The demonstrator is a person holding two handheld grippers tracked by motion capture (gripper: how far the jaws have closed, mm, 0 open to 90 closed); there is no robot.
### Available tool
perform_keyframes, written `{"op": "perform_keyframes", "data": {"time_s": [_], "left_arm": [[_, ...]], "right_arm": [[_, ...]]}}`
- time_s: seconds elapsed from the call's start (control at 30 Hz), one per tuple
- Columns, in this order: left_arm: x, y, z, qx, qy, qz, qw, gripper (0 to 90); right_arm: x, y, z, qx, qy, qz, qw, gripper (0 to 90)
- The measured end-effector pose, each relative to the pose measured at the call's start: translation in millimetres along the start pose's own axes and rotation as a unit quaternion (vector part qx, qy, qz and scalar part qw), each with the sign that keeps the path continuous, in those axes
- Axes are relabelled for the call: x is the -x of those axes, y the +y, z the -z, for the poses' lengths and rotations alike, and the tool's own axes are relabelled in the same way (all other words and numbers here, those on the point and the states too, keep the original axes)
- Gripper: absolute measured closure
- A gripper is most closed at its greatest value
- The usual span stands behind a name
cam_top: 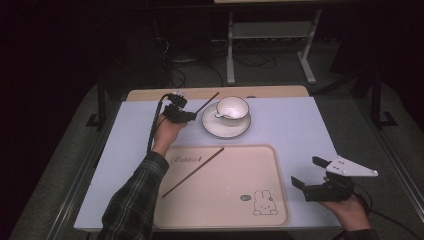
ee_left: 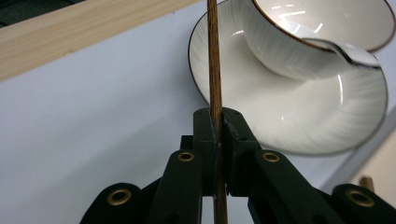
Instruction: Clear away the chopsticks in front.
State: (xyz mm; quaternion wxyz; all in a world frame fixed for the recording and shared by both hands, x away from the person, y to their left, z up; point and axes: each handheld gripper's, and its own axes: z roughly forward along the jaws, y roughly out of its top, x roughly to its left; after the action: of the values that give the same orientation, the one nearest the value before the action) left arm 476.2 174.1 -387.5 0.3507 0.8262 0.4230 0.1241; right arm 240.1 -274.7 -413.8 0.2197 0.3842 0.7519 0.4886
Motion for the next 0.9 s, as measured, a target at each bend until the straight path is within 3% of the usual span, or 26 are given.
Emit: {"op": "perform_keyframes", "data": {"time_s": [0.4, 0.57, 0.9], "left_arm": [[3.2, -41.6, 44.7, 0.002, -0.011, 0.013, 0.9999, 84.4], [8.2, -57.2, 55.8, 0.003, -0.015, 0.01, 0.9998, 84.4], [32.3, -99.2, 76.8, 0.005, -0.035, 0.006, 0.9994, 84.4]], "right_arm": [[-0.9, 0.1, -0.9, -0.001, 0.0, 0.001, 1.0, 0.0], [-1.6, 0.2, -1.5, -0.003, 0.001, 0.003, 1.0, 0.0], [-2.9, 0.7, -1.9, -0.004, 0.001, 0.004, 1.0, 0.0]]}}
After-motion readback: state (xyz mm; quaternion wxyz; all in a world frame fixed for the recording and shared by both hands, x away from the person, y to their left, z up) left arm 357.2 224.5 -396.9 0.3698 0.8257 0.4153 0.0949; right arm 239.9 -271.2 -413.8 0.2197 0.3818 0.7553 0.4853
